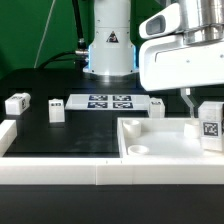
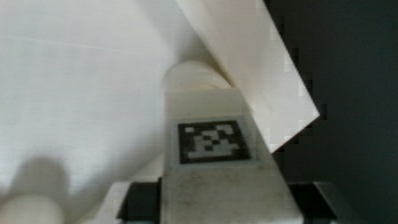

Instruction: Assemble one leg

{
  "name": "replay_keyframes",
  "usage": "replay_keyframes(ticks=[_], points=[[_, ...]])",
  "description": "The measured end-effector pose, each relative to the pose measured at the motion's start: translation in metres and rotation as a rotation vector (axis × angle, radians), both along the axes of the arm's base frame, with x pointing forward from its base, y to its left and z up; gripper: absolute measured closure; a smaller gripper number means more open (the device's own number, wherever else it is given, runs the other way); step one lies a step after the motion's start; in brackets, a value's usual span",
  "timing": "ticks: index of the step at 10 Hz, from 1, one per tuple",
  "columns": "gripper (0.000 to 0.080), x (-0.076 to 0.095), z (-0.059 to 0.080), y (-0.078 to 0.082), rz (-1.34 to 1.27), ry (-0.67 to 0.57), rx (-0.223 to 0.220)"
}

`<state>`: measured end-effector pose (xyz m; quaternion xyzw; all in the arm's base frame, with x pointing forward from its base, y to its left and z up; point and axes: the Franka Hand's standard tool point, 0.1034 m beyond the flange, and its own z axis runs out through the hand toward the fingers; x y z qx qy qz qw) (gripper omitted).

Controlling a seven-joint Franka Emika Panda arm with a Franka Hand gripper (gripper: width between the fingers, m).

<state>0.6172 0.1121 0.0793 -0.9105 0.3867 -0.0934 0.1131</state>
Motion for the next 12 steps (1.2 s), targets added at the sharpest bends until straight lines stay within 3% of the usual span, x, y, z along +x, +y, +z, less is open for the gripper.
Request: replay_keyframes(ticks=[3,6,7,8,9,12], points=[[0.0496,-0.0019,-0.0005,0.0002,-0.251,0.031,0.082],[0.0484,-0.002,-0.0004,0.0011,-0.269,0.052,0.098],[0.0484,-0.002,-0.0004,0.0013,-0.219,0.044,0.085],[0.0309,-0.002,-0.0004,0.002,-0.171,0.036,0.073],[0.0188,-0.002,-0.0004,0.003,-0.122,0.029,0.061],[0.0152,0.0027,-0.0028,0.0069,0.266,0.002,-0.047]])
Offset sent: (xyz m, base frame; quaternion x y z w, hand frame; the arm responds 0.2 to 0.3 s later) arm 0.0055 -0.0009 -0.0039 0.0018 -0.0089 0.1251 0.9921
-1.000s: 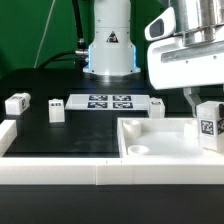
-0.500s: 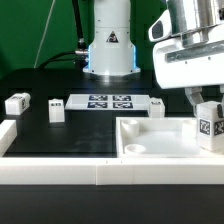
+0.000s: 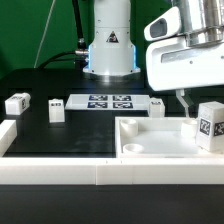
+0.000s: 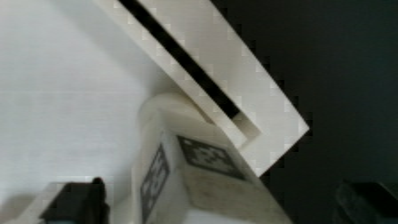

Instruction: Assemble one leg

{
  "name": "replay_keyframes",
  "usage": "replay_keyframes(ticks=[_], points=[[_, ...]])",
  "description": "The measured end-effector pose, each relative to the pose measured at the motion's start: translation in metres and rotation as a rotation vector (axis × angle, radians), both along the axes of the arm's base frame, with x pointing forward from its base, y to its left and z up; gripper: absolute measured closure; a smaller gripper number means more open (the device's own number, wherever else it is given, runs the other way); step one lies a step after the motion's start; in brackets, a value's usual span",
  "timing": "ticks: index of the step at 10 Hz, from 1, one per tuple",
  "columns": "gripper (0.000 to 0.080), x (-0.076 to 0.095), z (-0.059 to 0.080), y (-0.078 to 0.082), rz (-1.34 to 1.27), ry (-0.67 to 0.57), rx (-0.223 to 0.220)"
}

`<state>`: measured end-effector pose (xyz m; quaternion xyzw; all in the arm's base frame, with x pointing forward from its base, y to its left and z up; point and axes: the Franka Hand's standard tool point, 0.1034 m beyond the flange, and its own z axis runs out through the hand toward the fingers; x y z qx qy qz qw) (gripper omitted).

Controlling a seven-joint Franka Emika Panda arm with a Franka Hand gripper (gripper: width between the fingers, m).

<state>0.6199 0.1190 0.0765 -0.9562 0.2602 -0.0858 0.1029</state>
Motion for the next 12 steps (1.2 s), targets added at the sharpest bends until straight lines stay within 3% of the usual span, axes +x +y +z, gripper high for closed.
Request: replay_keyframes(ticks=[6,8,10,11,12], points=[[0.0151,0.006,0.003,0.0,0.591,-0.061,-0.171],[0.0151,0.007,0.002,-0.009,0.721,-0.081,-0.203],[0.0175,0.007,0.002,-0.008,0.732,-0.083,-0.204],[0.0308,0.007,0.002,-0.009,0.732,-0.083,-0.204],[0.0308,0.007,0.002,-0.009,0.732,-0.083,-0.204]])
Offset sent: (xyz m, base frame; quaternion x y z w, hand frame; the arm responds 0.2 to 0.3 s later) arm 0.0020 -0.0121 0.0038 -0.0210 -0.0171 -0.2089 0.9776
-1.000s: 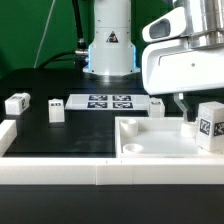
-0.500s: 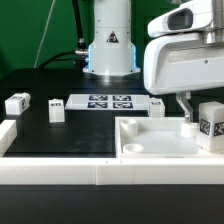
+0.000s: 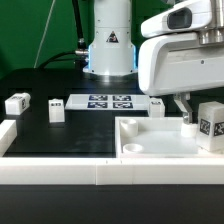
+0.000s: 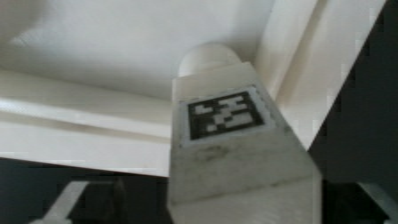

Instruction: Assemble one leg

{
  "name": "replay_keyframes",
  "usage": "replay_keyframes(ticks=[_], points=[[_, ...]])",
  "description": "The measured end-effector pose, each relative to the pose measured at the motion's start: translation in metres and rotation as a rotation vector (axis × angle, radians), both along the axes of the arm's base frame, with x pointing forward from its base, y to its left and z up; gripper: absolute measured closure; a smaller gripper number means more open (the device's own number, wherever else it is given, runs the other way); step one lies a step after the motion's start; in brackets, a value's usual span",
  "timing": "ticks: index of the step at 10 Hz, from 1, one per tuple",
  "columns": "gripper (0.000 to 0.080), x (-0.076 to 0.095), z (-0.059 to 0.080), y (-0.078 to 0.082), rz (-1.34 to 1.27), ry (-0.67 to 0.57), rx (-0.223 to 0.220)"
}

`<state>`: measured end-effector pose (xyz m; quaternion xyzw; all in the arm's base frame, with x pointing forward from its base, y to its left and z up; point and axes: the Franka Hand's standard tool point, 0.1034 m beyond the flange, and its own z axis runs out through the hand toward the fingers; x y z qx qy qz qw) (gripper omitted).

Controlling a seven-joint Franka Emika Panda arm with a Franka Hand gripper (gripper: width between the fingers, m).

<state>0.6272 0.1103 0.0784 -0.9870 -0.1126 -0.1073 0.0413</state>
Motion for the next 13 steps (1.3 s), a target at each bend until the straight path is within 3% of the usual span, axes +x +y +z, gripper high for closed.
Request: replay_keyframes(ticks=[1,4,8,13], points=[[0.05,0.0,0.0,0.0001,-0.006,0.001,0.002],[0.0509,-0.0006,-0.0006,0.0007,-0.105,0.007,0.025],[0.0509,-0.001,-0.0017,-0.0039,-0.666,0.072,0.15],[0.0506,-0.005,-0.0035,-0.0055,-1.236,0.136,0.251]])
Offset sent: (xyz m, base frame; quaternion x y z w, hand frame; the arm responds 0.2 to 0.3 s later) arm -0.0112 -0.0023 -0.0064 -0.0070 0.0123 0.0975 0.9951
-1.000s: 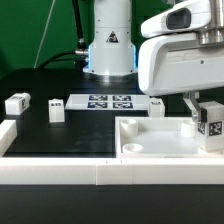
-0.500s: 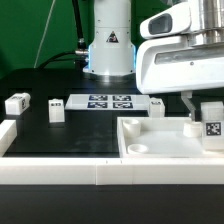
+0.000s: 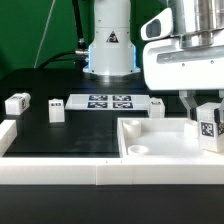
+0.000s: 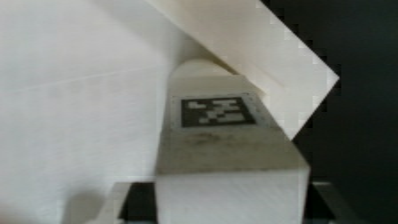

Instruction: Assemble one leg

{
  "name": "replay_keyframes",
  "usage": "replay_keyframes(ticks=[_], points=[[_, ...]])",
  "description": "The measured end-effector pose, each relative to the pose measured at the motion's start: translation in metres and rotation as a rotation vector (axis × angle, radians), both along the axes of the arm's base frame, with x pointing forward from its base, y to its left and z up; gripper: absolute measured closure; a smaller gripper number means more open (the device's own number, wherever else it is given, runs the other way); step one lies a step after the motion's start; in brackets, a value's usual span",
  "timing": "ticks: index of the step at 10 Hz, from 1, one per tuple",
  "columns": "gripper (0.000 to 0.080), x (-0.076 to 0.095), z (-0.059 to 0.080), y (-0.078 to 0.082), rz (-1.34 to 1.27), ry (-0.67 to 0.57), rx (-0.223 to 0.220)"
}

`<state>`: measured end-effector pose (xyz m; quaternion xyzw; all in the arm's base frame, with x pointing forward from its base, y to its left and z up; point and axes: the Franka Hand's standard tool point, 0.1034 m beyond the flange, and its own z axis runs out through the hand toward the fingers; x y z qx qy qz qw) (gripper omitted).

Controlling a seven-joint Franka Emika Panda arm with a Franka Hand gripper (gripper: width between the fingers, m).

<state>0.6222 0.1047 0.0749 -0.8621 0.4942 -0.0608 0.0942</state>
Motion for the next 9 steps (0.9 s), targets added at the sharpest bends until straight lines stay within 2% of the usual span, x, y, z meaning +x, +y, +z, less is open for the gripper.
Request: replay_keyframes(ticks=[4,5,6,7,8,9], points=[[0.0506,-0.0041,-0.0007,0.0007,-0.3,0.066,0.091],[0.0506,-0.0041,-0.0007,0.0007,-0.304,0.067,0.092],[0.043,-0.0043,-0.0012,0.0008,-0.29,0.066,0.089],[0.043,-0.0043,-0.0013,0.0006,-0.243,0.06,0.081],[0.0234,-0.0038,-0.0011,-0.0004,-0.179,0.05,0.068],[0.0234,-0.0048,-0.0029,0.0015,-0.072,0.041,0.044]])
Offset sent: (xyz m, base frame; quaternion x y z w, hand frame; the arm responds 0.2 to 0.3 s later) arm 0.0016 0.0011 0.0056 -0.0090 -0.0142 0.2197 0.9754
